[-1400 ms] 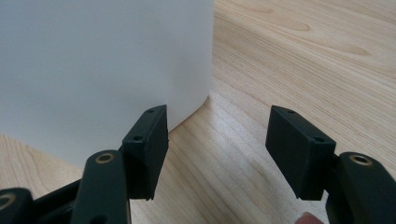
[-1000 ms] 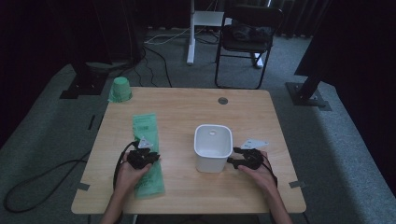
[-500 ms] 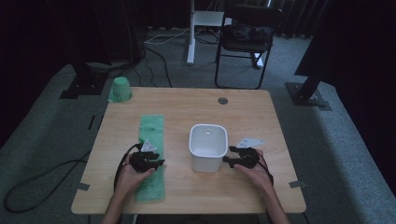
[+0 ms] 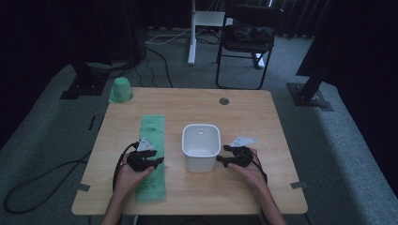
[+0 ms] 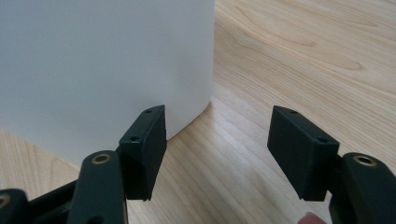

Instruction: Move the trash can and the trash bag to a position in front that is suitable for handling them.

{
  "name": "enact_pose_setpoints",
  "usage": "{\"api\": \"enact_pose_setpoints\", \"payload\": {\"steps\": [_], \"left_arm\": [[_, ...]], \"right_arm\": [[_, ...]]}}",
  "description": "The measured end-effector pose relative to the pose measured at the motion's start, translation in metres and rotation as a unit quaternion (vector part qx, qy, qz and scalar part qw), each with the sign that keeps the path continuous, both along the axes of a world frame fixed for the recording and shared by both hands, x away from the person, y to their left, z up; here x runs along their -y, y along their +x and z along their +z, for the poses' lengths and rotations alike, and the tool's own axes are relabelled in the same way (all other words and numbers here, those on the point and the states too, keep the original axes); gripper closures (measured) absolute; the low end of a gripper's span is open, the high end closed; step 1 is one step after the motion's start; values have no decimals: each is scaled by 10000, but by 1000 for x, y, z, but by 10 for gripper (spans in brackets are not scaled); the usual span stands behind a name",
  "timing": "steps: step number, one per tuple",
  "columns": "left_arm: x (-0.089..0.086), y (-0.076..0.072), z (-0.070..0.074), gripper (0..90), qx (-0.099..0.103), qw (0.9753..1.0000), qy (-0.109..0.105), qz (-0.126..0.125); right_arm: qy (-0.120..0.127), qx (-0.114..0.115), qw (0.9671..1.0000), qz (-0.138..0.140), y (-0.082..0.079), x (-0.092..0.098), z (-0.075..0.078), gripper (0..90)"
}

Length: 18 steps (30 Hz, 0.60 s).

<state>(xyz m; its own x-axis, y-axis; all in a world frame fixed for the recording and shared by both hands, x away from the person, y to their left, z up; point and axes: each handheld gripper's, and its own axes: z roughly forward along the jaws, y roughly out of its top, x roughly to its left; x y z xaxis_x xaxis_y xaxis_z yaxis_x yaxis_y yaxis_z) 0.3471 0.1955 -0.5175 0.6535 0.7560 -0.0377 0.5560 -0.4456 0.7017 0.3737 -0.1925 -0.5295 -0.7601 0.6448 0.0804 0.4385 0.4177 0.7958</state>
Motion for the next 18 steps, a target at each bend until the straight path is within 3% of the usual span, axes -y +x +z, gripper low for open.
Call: {"api": "enact_pose_setpoints", "payload": {"steps": [5,18], "left_arm": [[-8,-1,0,522,36,9998,-70,176],[-31,-6,5,508,125,9982,-197,559]], "right_arm": [[-65,37,10000,-12,-2,0,1,346],[-546,-73,9977,-395,-15,43,-13,302]]}}
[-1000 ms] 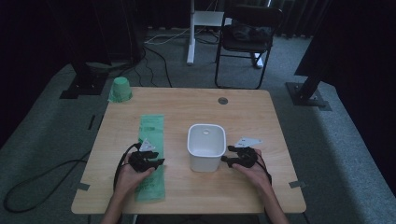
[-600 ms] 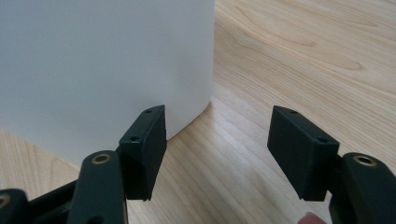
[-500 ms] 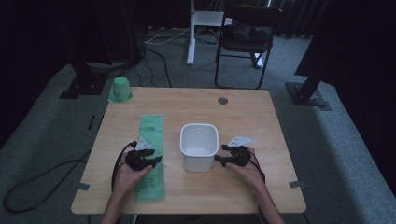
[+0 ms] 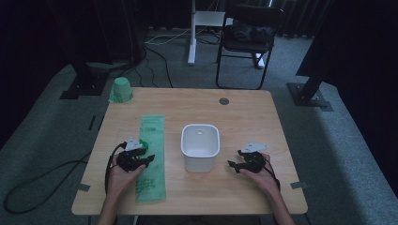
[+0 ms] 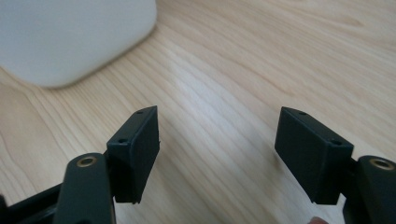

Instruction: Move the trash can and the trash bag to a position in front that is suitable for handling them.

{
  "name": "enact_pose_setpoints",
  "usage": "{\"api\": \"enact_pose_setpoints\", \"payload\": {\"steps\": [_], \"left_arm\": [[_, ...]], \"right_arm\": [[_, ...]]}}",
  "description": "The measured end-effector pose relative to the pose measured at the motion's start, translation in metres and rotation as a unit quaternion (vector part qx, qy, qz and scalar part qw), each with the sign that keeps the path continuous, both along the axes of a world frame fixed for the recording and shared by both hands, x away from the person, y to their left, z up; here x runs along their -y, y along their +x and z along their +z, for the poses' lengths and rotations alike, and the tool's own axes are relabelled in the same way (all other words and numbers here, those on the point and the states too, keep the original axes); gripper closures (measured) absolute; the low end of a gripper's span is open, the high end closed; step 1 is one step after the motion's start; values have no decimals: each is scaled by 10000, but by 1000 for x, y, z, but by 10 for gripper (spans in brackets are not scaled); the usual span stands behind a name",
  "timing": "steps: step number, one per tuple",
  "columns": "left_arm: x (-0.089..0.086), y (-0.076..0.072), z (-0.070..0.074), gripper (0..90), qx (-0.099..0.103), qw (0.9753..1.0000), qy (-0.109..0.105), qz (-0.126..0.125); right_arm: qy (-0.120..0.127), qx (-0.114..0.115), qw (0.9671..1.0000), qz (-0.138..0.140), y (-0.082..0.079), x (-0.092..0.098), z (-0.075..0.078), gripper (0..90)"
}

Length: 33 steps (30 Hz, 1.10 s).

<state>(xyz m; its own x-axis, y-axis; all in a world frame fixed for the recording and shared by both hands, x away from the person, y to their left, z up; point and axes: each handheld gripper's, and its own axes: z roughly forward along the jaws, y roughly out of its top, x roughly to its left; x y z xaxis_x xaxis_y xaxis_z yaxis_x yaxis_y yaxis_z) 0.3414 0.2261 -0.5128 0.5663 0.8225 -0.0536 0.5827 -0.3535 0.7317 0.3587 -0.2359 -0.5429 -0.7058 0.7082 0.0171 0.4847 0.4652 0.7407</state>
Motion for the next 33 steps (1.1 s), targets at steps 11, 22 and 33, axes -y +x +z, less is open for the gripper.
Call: {"api": "enact_pose_setpoints", "payload": {"steps": [11,22,33], "left_arm": [[-12,-5,1,490,109,9997,-47,222],[-19,-8,-3,472,134,9989,-132,432],[-28,-11,-6,469,147,9979,-210,599]], "right_arm": [[-192,38,9998,-9,-7,9,-2,285],[-52,36,9999,-84,-10,12,-5,266],[-64,50,9999,-107,-14,11,-5,263]]}}
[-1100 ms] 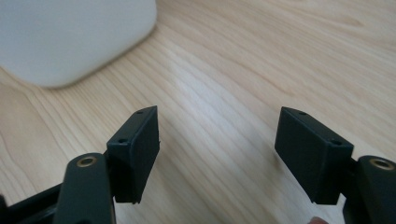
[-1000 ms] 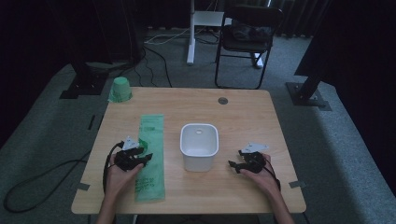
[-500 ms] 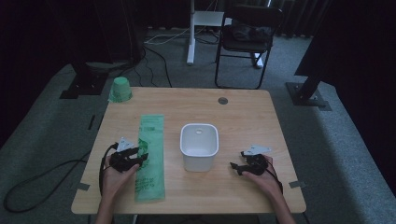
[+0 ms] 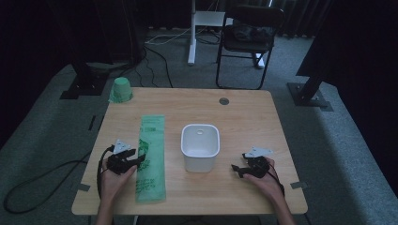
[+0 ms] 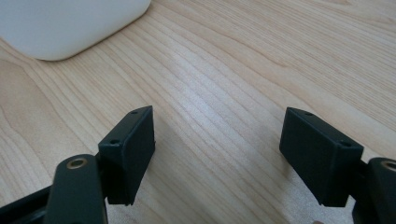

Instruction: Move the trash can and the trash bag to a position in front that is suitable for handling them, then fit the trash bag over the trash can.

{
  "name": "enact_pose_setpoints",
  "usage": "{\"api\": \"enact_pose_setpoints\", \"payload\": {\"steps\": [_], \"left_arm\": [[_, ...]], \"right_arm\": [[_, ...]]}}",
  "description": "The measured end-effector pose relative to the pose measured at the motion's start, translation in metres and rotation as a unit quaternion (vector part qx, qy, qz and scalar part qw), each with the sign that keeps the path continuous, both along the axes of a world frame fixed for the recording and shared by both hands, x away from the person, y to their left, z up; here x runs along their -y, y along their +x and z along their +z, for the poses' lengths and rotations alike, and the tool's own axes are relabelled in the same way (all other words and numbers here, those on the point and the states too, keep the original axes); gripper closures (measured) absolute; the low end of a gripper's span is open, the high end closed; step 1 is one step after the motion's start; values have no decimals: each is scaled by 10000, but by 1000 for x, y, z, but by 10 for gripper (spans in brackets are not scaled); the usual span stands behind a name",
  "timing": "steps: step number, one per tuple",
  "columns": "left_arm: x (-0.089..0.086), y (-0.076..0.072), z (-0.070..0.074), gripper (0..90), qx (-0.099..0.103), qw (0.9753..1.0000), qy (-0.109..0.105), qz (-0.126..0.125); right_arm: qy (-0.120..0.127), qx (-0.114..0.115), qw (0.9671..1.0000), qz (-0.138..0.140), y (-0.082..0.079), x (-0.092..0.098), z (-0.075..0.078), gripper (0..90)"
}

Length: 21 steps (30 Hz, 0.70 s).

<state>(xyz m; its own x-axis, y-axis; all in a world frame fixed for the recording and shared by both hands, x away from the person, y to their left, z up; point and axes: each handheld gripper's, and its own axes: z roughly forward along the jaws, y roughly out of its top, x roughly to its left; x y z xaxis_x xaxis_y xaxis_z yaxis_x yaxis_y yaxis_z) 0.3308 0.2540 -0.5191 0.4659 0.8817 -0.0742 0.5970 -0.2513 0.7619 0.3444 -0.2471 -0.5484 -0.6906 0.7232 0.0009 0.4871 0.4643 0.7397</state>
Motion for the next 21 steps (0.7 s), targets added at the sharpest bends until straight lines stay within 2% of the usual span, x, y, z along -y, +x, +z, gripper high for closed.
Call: {"api": "enact_pose_setpoints", "payload": {"steps": [11,21], "left_arm": [[-4,-1,-2,464,-29,9999,-28,103],[-4,0,-1,445,30,9999,7,124]], "right_arm": [[3,2,10000,-14,0,0,0,260],[-3,-26,10000,-38,0,0,0,241]]}}
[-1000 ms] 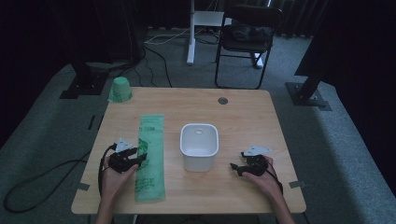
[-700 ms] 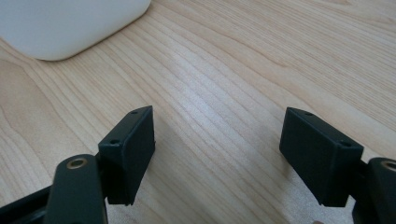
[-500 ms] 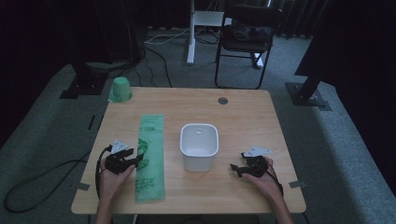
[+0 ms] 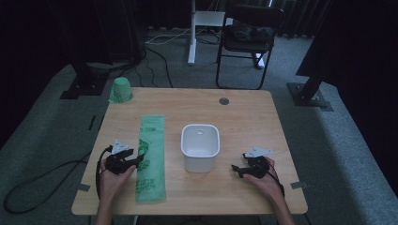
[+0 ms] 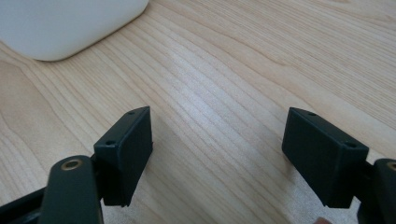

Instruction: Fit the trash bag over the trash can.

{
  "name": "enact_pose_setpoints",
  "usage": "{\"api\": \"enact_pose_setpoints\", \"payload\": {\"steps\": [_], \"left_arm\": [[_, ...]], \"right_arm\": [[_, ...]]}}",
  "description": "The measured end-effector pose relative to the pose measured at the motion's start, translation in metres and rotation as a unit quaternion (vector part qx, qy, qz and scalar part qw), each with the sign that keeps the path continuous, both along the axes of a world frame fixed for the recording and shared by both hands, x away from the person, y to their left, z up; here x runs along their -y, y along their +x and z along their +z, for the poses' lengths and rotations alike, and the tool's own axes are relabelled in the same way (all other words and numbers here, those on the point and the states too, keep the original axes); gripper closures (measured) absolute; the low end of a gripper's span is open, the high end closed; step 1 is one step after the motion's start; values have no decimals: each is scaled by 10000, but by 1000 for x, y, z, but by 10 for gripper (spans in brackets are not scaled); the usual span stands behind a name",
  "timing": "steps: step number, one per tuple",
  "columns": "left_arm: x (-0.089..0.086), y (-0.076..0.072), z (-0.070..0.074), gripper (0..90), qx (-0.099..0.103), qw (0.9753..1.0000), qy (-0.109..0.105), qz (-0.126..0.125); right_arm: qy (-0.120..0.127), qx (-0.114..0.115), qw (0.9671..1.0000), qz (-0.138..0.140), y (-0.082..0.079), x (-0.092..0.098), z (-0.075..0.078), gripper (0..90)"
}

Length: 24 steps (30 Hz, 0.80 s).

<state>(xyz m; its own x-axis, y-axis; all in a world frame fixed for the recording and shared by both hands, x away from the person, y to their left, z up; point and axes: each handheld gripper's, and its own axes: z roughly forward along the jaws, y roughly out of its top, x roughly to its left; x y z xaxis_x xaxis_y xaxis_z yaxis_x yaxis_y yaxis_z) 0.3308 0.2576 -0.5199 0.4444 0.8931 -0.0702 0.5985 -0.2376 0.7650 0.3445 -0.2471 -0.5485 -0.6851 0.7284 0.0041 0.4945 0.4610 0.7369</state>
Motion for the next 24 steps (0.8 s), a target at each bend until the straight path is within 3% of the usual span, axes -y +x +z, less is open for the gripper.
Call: {"api": "enact_pose_setpoints", "payload": {"steps": [7,15,24], "left_arm": [[-1,1,2,428,-47,10000,-29,31],[0,2,-5,416,-337,9993,-156,14],[2,0,-12,408,-556,9984,-69,53]], "right_arm": [[-12,-3,10000,-4,0,0,0,225],[-13,-1,10000,-3,0,0,0,225],[-12,-7,10000,17,0,0,0,225]]}}
